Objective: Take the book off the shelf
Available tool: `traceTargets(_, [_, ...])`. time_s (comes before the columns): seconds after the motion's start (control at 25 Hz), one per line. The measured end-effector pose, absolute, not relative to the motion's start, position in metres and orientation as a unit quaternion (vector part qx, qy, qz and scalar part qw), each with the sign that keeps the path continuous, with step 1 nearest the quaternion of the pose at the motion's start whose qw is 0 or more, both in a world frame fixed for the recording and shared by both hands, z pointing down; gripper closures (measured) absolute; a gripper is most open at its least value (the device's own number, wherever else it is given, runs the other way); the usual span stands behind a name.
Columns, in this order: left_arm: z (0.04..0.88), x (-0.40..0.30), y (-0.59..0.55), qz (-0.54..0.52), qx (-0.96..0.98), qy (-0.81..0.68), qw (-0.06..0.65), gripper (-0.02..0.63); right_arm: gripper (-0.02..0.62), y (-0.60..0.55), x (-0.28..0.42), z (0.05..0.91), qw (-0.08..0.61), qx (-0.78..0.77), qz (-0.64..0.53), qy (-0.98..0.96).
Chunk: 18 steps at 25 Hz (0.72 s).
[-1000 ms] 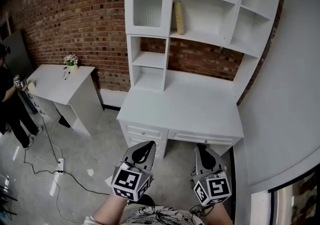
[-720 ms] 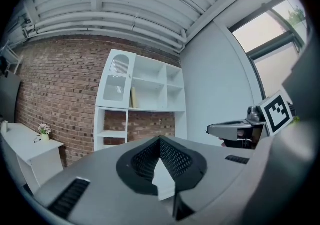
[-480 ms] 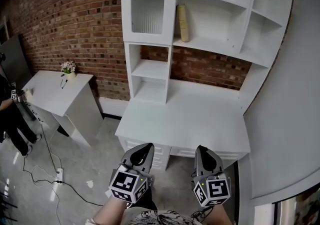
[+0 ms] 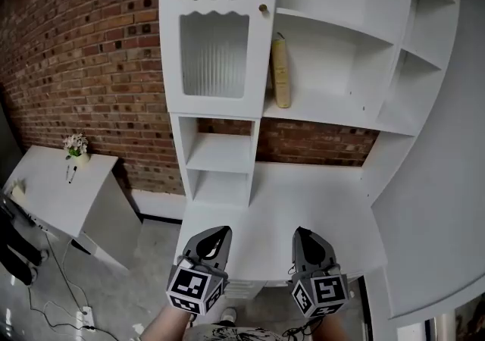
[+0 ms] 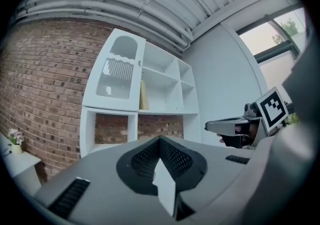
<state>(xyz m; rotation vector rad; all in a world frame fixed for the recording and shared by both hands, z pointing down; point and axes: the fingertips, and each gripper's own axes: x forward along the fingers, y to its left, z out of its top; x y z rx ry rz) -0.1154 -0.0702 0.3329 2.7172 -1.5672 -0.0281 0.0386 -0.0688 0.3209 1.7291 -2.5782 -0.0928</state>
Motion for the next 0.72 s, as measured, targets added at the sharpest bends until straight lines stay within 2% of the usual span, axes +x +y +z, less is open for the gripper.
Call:
traceTargets(0.28, [0.31, -0.143, -0.165, -0.024, 0.881, -0.472, 0.002, 0.594, 0.594, -0.16, 0.019, 0.301, 0.015, 0.589, -0.031, -0.808])
traceTargets(0.72, [0.286, -0.131, -0.241, -0.03, 0.871, -0.49, -0.024, 0.594, 0.594, -0.247, 0.015, 0.283, 0.028, 0.555, -0.034, -0.831])
